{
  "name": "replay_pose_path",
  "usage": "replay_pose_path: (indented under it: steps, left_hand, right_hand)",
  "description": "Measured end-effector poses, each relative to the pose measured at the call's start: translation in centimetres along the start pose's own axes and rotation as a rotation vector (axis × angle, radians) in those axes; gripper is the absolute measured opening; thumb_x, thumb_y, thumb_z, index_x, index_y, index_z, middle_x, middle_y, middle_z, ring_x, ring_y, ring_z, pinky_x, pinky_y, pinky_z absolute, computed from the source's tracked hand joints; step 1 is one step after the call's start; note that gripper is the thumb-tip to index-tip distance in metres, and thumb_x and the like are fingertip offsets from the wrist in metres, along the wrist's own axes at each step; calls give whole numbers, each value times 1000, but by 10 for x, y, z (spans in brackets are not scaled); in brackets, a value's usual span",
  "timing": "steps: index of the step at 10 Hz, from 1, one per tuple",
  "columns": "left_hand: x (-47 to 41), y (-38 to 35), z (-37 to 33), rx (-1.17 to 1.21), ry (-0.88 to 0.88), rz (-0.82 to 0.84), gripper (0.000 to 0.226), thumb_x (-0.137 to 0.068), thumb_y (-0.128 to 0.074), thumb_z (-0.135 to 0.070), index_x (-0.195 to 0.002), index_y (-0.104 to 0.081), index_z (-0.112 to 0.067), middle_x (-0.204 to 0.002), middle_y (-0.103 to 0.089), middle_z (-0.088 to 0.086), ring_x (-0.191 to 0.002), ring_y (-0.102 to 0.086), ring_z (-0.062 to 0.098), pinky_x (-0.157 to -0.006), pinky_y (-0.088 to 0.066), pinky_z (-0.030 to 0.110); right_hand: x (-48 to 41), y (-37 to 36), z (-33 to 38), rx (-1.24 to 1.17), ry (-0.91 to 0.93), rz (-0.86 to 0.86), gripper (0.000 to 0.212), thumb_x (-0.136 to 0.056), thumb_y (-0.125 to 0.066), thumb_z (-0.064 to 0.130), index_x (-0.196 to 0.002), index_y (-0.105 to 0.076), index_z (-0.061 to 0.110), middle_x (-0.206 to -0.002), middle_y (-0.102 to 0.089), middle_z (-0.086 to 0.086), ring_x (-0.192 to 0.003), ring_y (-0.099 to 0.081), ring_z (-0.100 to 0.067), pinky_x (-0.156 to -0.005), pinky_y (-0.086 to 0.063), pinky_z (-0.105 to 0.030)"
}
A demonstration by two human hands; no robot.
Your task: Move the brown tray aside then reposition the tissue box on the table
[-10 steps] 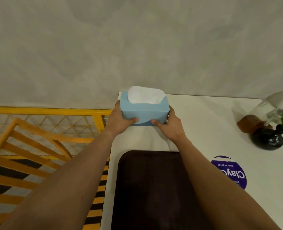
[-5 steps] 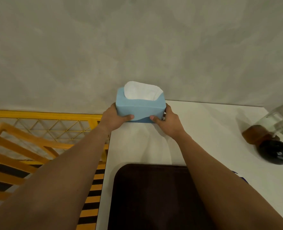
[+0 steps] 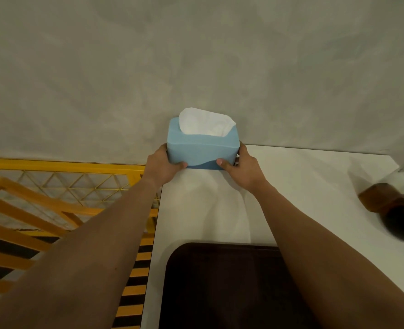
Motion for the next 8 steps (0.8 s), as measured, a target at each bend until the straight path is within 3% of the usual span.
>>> replay_pose_path:
  steps: [1, 6, 8]
  left_hand:
    - [0, 0, 1, -7, -11, 10, 72, -78, -83, -34, -139, -50, -12, -134, -62, 10, -121, -58, 30, -88, -44, 29]
    - [-1, -6, 3, -49, -8, 37, 65, -87, -75, -32, -139, -45, -9, -136, -59, 13, -124, -55, 33, -88, -42, 29]
    - [15, -3, -11, 49, 13, 101, 93, -71, -88, -35, -139, -30, -13, -136, -49, 8, -128, -50, 28, -96, -49, 38]
  right_hand:
    - [-1, 0, -3, 3, -7, 35, 89, -87, -71, 54, -156, -23, 24, -137, -57, 0, -118, -58, -24, -86, -43, -25]
    - [-2, 3, 0, 66, -34, 106, 76, -98, -62, 39, -157, -17, 20, -141, -55, -8, -125, -54, -30, -92, -41, -30]
    - [8, 17, 18, 102, 6, 148, 89, -87, -75, 45, -155, -21, 22, -142, -53, -3, -128, -51, -27, -90, -37, -28]
Point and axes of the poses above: each hand's wrist, its own x-axis away from the middle knuckle, its own y-axis out of the back of the hand, z = x × y, the point moved 2 cm from there along -x, towards the middle knuckle
